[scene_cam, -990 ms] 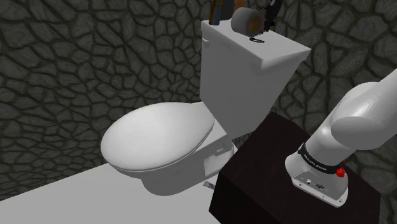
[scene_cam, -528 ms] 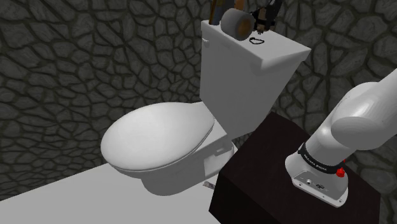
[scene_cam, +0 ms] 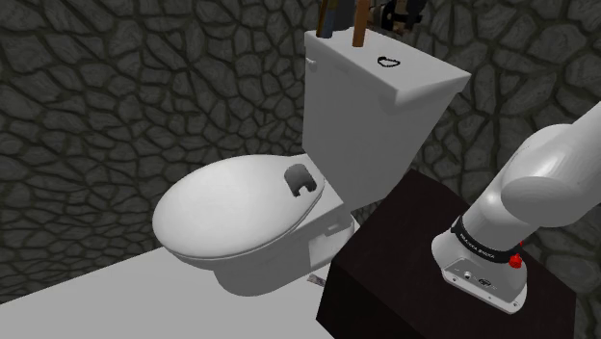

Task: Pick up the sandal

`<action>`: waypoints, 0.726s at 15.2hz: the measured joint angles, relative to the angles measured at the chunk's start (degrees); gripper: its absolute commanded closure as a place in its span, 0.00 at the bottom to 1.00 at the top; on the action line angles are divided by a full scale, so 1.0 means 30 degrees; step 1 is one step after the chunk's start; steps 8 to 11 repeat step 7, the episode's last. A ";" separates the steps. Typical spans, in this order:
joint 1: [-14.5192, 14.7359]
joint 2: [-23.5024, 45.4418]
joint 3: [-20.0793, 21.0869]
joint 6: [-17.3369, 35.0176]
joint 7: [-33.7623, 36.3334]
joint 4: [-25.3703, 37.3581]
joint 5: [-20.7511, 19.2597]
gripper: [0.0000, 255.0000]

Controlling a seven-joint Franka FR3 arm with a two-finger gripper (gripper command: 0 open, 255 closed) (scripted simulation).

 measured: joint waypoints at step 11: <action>0.0061 0.0487 -0.0022 -0.1722 -0.0110 0.2187 0.0160 1.00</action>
